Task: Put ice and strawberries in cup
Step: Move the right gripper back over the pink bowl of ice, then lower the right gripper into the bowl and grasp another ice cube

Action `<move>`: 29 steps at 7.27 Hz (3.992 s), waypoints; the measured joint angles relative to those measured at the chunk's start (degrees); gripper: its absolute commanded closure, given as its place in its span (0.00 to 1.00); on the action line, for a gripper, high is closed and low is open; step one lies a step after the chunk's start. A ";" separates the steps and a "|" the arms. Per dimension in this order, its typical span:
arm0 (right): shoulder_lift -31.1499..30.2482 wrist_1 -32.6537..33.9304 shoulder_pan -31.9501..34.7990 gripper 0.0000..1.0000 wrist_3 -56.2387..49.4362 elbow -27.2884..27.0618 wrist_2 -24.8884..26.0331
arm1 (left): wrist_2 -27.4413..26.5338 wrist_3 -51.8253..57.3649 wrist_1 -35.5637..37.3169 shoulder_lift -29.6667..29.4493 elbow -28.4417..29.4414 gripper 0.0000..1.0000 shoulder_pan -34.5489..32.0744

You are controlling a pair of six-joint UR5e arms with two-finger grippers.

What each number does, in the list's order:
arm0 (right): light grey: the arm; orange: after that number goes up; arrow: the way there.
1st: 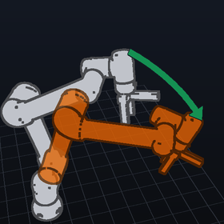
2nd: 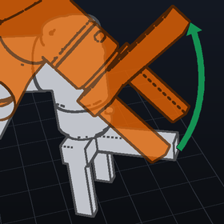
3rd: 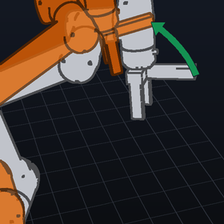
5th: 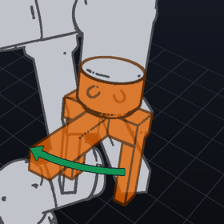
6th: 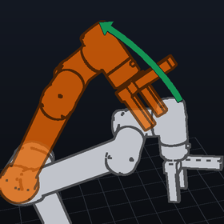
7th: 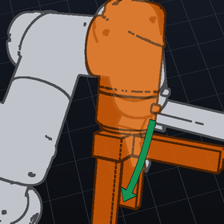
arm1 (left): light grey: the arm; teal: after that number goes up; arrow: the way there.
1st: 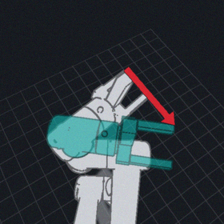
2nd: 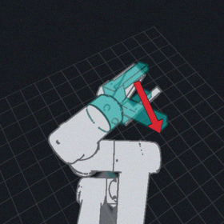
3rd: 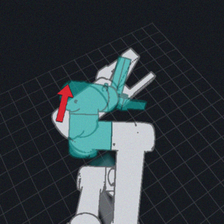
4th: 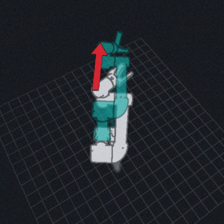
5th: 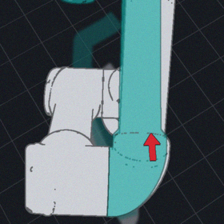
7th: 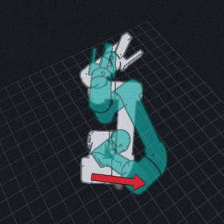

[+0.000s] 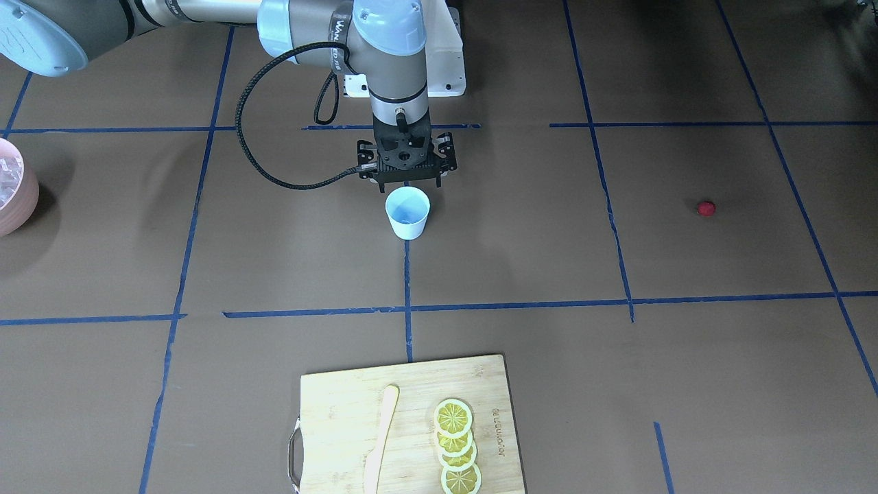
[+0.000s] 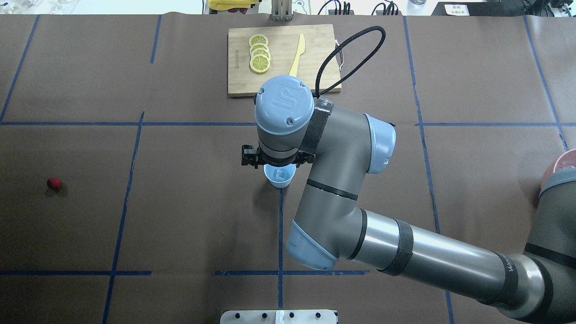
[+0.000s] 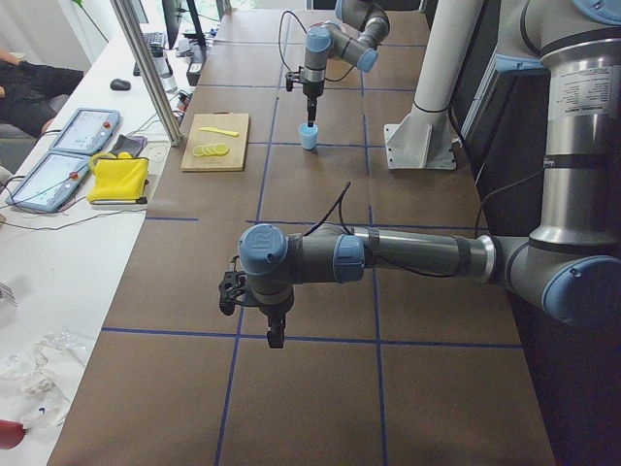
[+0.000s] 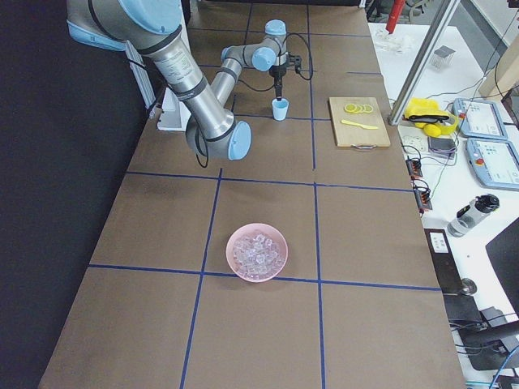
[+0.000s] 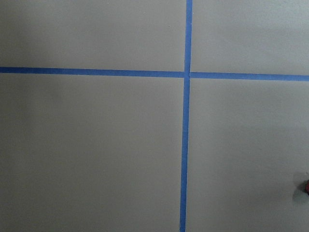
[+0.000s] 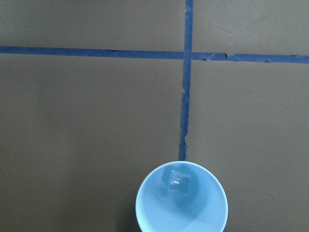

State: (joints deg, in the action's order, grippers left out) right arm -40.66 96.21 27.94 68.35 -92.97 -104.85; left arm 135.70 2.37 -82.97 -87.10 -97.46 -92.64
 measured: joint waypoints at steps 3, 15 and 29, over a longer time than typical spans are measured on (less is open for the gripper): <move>0.32 0.13 0.54 0.02 0.00 -0.44 -0.04 | 0.07 0.00 -0.06 0.01 -0.21 0.00 0.00; -57.43 -4.39 35.96 0.01 -56.43 -34.54 -15.88 | 2.51 -0.20 0.00 0.09 -1.69 0.00 -0.02; -62.17 -15.54 47.36 0.57 -82.28 -11.38 -21.99 | 2.72 -0.35 0.08 0.17 -2.33 0.00 -0.07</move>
State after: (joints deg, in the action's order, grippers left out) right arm -102.83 80.67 75.30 -13.94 -104.34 -126.84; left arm 138.43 2.02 -82.89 -86.93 -99.79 -92.71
